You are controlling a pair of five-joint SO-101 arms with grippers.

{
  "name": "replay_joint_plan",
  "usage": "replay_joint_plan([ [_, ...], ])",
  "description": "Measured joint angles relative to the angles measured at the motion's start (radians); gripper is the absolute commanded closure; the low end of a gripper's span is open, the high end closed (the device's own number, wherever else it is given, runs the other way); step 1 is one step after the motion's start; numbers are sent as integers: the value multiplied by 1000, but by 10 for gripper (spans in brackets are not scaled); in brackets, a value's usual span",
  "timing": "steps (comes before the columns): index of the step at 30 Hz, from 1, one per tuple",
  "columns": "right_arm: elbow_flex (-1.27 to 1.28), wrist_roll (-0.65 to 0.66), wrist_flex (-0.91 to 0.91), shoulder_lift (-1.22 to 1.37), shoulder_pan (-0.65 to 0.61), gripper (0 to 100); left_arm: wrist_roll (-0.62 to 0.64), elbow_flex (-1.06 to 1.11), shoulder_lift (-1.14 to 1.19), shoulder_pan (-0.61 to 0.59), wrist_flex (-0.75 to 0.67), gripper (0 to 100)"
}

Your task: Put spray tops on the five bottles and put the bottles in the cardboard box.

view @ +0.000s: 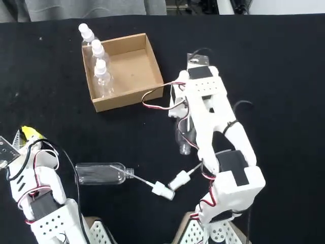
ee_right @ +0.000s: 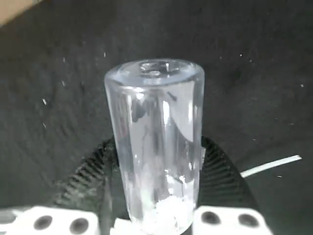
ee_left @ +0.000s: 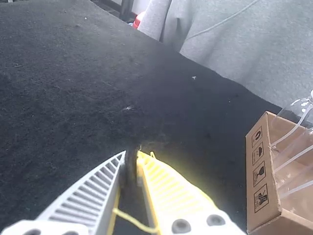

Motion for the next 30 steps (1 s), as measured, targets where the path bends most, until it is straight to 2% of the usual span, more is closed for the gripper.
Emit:
replay_joint_plan([
  [11, 0, -365, -14, 0, 5, 884, 0, 0, 0, 0, 0, 969],
  [30, 14, -669, -54, 0, 28, 881, 0, 0, 0, 0, 0, 967],
])
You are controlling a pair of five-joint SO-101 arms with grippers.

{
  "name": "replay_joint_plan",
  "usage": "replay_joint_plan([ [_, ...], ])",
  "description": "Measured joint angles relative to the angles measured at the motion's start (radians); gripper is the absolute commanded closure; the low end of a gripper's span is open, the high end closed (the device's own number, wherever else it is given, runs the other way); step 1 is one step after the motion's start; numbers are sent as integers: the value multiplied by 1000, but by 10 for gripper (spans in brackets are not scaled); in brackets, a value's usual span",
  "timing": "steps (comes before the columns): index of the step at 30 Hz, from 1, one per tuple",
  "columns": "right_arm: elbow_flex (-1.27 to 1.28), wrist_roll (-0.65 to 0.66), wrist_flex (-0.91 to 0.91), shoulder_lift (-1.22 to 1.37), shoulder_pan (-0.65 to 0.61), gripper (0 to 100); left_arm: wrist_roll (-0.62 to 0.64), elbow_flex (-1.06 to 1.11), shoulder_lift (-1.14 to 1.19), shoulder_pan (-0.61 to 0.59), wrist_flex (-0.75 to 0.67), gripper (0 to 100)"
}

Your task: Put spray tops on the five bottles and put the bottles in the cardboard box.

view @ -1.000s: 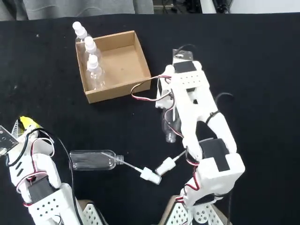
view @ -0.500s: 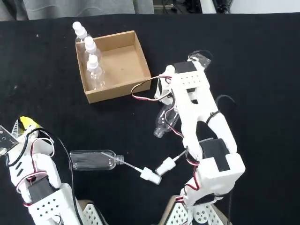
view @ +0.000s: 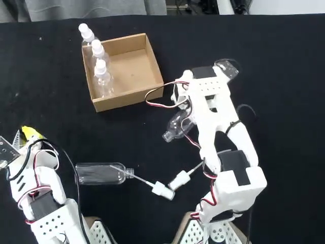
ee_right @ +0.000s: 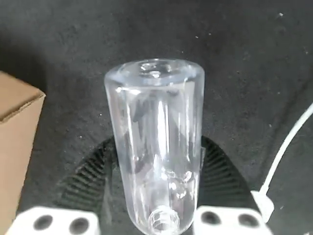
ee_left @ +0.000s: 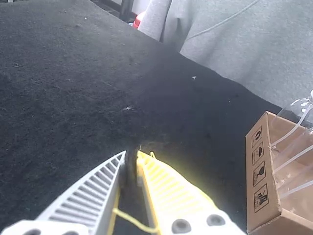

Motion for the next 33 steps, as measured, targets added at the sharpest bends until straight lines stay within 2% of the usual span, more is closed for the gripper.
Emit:
replay_joint_plan([
  [8, 26, -189, 0, 0, 9, 881, 0, 0, 0, 0, 0, 967],
  [15, 54, -278, -2, 0, 8, 881, 0, 0, 0, 0, 0, 967],
  [26, 150, -308, -127, 0, 8, 881, 0, 0, 0, 0, 0, 967],
  [33, 150, -330, -135, 0, 8, 879, 0, 0, 0, 0, 0, 967],
])
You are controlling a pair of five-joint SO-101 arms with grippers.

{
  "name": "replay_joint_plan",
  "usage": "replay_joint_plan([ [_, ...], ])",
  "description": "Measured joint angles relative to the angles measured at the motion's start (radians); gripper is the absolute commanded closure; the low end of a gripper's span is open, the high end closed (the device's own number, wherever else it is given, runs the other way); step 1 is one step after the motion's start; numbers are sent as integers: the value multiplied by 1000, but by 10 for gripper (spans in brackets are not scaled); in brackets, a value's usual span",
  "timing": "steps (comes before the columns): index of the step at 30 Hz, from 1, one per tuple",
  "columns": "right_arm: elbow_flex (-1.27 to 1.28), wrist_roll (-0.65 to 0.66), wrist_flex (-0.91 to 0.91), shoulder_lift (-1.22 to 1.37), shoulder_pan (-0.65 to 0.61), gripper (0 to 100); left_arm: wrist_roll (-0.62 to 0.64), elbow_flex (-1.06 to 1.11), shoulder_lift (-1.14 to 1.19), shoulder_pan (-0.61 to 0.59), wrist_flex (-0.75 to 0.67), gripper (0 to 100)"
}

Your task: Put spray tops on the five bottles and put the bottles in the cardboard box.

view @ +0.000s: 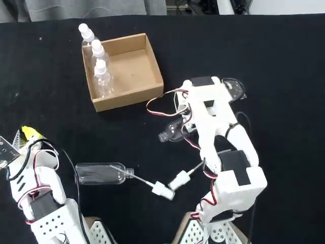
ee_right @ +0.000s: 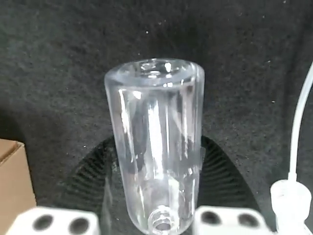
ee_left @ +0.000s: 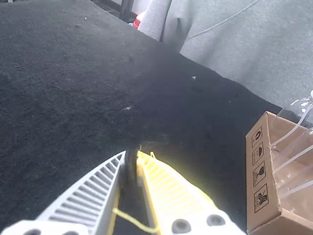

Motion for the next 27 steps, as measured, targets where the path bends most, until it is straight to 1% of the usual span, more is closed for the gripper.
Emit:
replay_joint_plan([
  [5, 0, 0, 0, 0, 0, 795, 0, 0, 0, 0, 0, 967],
  [7, 0, 0, 0, 0, 0, 776, 0, 0, 0, 0, 0, 968],
  [21, 0, 0, 0, 0, 0, 770, 0, 0, 0, 0, 0, 967],
  [27, -31, -14, 55, 0, 0, 770, 0, 0, 0, 0, 0, 967],
])
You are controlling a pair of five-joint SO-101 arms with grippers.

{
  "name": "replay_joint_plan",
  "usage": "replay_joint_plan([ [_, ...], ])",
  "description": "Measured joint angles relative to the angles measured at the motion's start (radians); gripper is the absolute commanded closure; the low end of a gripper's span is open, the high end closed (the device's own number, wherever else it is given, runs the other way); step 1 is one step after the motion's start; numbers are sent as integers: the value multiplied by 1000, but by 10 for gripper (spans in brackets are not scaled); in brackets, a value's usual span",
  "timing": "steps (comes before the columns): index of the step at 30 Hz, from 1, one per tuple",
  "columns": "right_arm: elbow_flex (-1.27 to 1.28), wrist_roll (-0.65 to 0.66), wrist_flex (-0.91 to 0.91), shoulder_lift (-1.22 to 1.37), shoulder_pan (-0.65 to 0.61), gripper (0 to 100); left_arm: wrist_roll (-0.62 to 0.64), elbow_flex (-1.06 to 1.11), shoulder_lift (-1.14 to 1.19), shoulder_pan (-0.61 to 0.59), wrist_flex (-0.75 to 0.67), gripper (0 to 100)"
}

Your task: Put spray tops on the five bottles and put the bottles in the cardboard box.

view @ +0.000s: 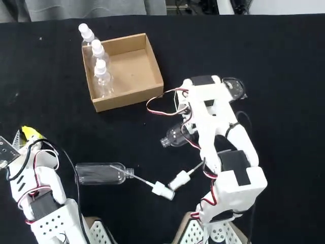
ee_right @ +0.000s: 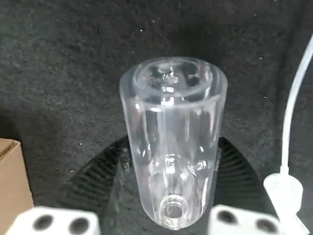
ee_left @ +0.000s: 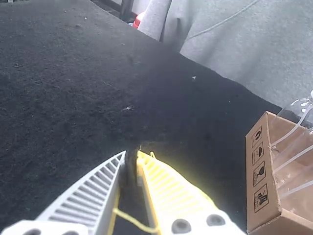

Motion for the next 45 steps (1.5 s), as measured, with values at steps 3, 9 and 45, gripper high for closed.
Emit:
replay_joint_plan([
  [3, -12, -2, 18, 0, 0, 731, 0, 0, 0, 0, 0, 967],
  [9, -12, -2, 23, 0, 0, 613, 0, 0, 0, 0, 0, 968],
  [45, -345, 236, 364, 0, 0, 613, 0, 0, 0, 0, 0, 968],
])
